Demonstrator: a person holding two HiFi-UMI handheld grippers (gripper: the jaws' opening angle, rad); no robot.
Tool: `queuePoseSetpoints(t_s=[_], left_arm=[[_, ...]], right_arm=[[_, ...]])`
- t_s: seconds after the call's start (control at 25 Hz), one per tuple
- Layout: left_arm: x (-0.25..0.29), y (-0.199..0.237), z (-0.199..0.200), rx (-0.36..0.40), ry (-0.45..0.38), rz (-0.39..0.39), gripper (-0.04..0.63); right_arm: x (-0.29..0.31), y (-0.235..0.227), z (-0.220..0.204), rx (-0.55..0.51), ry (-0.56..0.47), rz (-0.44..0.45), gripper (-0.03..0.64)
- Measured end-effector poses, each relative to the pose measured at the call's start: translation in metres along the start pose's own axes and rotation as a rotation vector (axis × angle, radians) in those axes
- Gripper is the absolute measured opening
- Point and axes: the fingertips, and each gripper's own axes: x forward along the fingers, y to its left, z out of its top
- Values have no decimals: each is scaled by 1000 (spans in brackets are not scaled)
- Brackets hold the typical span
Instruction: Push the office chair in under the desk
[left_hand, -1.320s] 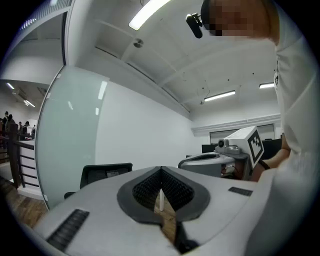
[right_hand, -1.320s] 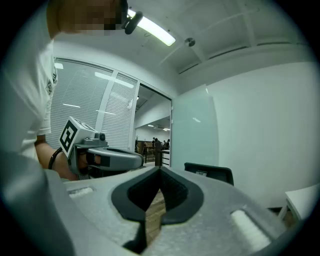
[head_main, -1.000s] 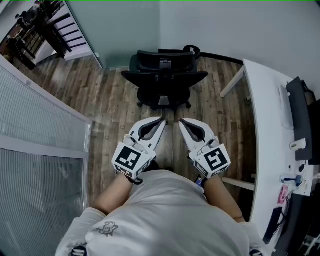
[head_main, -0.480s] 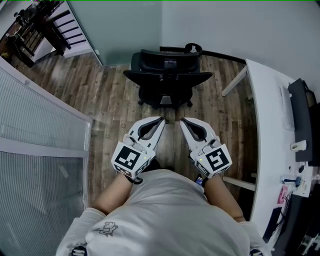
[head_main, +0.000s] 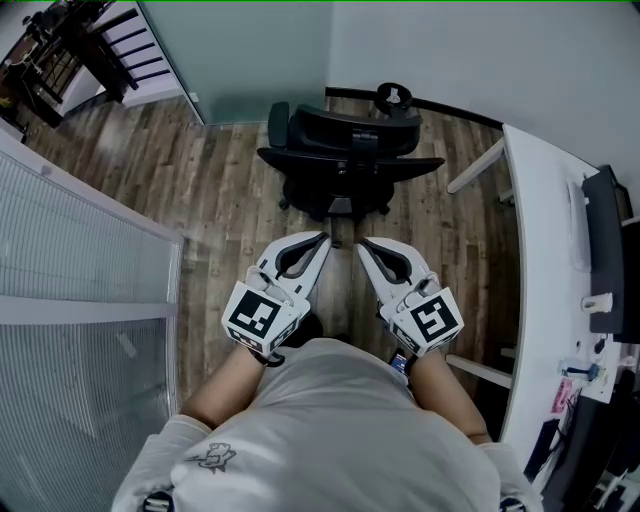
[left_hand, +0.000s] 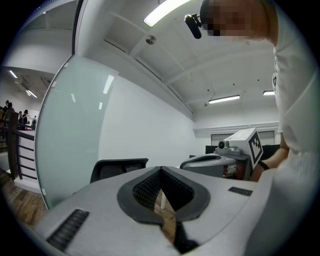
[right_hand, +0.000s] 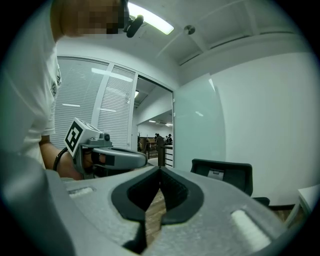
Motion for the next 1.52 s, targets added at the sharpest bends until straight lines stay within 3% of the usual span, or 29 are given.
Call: queuePoseSetpoints(t_s=[0.52,0.96,1.52], left_arm=[[31,111,25,56,19,-123,0],[56,135,14,62,32,-195,0],[112,156,-5,105,104,-157,0]], right_arm=[[114,-36,16,-14,20,-52,3],[132,-65,4,-14,52,-93,3],[139,-137,-16,-2,80,-27,5]])
